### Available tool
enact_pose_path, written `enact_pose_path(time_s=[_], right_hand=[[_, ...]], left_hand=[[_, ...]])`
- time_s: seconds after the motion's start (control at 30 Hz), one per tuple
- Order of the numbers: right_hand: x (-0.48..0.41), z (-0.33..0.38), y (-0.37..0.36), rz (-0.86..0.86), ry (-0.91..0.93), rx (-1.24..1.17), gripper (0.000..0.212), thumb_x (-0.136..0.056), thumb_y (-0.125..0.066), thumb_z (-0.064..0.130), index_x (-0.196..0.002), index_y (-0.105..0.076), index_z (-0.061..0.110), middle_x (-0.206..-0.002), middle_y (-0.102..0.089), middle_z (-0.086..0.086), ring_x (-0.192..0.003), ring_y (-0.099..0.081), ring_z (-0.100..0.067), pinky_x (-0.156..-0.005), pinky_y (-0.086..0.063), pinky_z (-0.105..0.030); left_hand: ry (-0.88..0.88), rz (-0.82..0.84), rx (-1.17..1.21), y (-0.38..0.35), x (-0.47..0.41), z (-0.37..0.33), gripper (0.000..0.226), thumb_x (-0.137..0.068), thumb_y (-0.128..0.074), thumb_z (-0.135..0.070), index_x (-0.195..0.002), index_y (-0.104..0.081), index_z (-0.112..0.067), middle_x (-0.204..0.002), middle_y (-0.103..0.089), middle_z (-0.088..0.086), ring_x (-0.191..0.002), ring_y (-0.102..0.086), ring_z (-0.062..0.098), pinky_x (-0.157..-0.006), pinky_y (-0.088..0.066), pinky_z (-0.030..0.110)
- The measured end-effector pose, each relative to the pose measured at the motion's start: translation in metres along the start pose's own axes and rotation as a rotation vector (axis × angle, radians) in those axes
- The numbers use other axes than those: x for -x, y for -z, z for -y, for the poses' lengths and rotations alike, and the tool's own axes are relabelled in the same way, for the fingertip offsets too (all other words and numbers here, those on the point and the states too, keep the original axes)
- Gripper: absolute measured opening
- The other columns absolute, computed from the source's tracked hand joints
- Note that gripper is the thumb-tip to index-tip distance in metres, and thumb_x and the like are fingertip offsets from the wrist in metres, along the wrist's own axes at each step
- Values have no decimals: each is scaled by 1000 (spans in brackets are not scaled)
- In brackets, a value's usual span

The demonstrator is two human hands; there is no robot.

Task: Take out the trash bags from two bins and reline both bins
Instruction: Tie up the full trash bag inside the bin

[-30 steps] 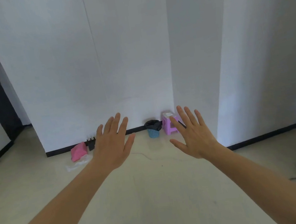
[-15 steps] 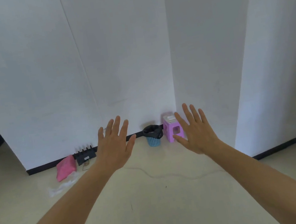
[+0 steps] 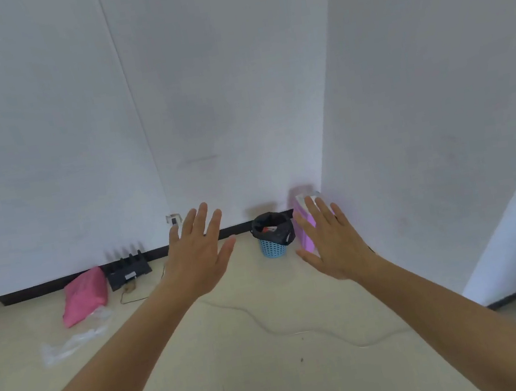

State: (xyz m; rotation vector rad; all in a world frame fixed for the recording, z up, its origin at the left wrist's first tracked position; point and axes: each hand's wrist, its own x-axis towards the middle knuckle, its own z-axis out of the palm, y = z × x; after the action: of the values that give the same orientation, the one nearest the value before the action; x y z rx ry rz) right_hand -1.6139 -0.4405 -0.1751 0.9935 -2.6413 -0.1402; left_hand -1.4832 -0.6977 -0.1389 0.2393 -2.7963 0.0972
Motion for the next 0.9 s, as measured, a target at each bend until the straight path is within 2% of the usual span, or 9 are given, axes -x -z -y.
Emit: enact_pose_path(time_s=[0.1,0.23,0.4,0.47,0.53,0.67,0.73,0.9], right_hand=[[-69,-25,-22,58,-13,18,77,-94,-13,61,-158,-19,18,-165,-8,-20,-152,-10,-36,-120,-21,-54],[-152,-81,-80,103,-97,5,71,-97,-41,55,-155,-31,14,-160,-25,-23,-146,-29,-40,-115,-30,-56],[-230,-137,-161,129,-161,-49,71,-95,-48,53,-151,-38,11,-154,-35,-27,-140,-39,-44,-110,-37,-60],[-274,-164,-198,176,-184,-77,72,-97,-46,54,-154,-31,13,-159,-26,-26,-144,-32,-43,-114,-31,-59],[-319,-194,-227,229,-213,-104,75,-99,-39,55,-159,-15,15,-163,-12,-24,-150,-19,-40,-119,-21,-56],[-413,-251,-257,204,-218,-118,74,-102,-34,51,-159,-6,14,-164,-10,-22,-150,-16,-39,-121,-16,-53],[-458,-271,-267,250,-231,-119,73,-103,-29,51,-159,1,16,-165,-4,-20,-152,-9,-36,-122,-12,-51],[-556,-285,-315,300,-200,-133,71,-104,-29,52,-159,-8,13,-165,-4,-19,-152,-9,-35,-123,-11,-51]], left_hand=[[-35,56,44,-29,-89,20,67,-100,-13,-55,-157,-11,-19,-165,-5,8,-152,-6,26,-121,-13,51],[-109,108,60,-90,-210,25,65,-101,-17,-54,-157,-11,-22,-165,-6,6,-152,-6,25,-121,-13,50],[-133,171,80,-169,-310,15,65,-101,-18,-54,-157,-11,-22,-165,-5,5,-152,-4,24,-121,-10,49],[-134,235,51,-205,-364,10,65,-101,-17,-54,-157,-10,-22,-165,-2,5,-152,-3,24,-122,-10,49],[-124,288,36,-234,-420,10,66,-101,-16,-54,-157,-8,-22,-165,-1,5,-152,-2,24,-122,-10,49],[-109,320,26,-263,-523,12,65,-101,-16,-54,-157,-6,-22,-165,-1,5,-152,-2,24,-121,-11,49],[-98,321,52,-273,-561,17,65,-101,-17,-54,-157,-8,-21,-165,-3,5,-152,-4,24,-121,-12,48],[-118,390,39,-330,-638,50,66,-100,-17,-55,-157,-7,-23,-165,-1,4,-152,-2,23,-122,-12,48]])
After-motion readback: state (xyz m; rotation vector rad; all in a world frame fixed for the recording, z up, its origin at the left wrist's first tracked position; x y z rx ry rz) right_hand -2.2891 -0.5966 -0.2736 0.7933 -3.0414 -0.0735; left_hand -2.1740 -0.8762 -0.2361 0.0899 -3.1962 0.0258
